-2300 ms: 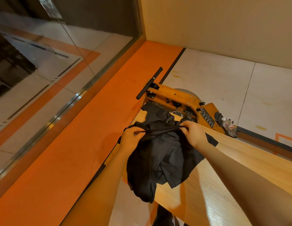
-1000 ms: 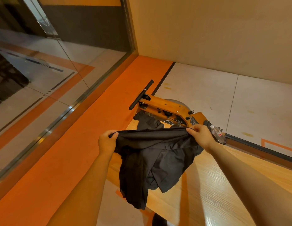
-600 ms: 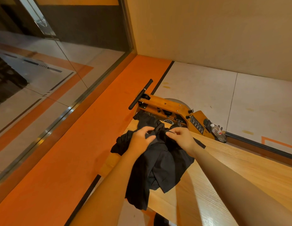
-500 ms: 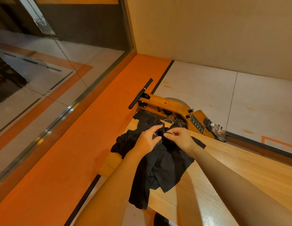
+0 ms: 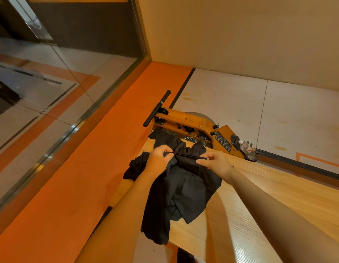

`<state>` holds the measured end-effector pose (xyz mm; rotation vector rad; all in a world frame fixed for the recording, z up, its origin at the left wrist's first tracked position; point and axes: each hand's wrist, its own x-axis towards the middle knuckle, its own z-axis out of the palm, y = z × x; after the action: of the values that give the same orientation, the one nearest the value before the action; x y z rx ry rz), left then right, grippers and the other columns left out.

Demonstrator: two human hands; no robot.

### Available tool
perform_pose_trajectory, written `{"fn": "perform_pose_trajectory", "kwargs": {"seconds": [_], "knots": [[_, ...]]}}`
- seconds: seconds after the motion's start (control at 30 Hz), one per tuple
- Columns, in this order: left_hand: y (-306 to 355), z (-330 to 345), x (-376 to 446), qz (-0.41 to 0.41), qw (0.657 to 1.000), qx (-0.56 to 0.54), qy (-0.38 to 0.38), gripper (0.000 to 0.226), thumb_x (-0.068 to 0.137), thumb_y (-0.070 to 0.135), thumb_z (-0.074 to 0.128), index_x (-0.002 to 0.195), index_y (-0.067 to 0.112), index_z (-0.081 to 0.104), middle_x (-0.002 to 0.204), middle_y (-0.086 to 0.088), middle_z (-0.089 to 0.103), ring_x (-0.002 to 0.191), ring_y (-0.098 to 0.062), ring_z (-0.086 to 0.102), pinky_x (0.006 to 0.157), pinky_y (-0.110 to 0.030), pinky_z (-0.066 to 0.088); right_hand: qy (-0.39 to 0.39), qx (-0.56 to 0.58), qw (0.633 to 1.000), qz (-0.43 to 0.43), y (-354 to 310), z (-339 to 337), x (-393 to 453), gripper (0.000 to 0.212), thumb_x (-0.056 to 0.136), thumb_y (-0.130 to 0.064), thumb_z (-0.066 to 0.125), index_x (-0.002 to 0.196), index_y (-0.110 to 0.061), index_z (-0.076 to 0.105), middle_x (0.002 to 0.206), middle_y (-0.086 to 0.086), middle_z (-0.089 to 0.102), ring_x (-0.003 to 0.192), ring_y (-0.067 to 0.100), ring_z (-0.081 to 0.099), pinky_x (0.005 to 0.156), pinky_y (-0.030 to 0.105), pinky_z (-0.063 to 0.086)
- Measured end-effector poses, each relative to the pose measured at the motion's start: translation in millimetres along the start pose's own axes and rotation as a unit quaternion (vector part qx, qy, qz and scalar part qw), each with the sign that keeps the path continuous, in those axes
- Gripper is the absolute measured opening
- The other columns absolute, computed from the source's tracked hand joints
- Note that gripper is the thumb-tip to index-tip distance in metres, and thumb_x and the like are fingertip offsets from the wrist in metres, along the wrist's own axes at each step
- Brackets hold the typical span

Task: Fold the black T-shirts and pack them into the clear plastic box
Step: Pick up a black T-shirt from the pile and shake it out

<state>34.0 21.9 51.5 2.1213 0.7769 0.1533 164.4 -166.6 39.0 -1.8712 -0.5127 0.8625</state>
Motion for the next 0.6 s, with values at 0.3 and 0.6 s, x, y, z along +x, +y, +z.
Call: {"fn": "perform_pose_trajectory", "kwargs": {"seconds": [0.3, 0.6], "knots": [[2.9, -10.9, 2.1, -0.032, 0.998, -0.052, 0.029, 0.010, 0.088, 0.014, 0.068, 0.097, 0.010, 0.070, 0.096, 0.008, 0.063, 0.092, -0.005, 0.054, 0.081, -0.019, 0.039, 0.066, 0.195, 0.978, 0.025, -14.4, -1.8, 3.8, 0.008, 0.090, -0.011, 0.068, 0.087, -0.014, 0.075, 0.083, -0.004, 0.074, 0.081, 0.008, 0.069, 0.075, 0.020, 0.055], [31.1, -60.9, 14.6, -0.037, 0.991, -0.112, 0.063, 0.025, 0.091, 0.005, 0.063, 0.115, 0.010, 0.065, 0.127, -0.008, 0.060, 0.123, -0.020, 0.053, 0.098, -0.040, 0.049, 0.167, 0.272, 0.947, 0.030, -46.4, -56.4, 10.1, 0.011, 0.096, -0.014, 0.060, 0.088, -0.009, 0.065, 0.089, 0.010, 0.067, 0.084, 0.021, 0.064, 0.076, 0.033, 0.055]]}}
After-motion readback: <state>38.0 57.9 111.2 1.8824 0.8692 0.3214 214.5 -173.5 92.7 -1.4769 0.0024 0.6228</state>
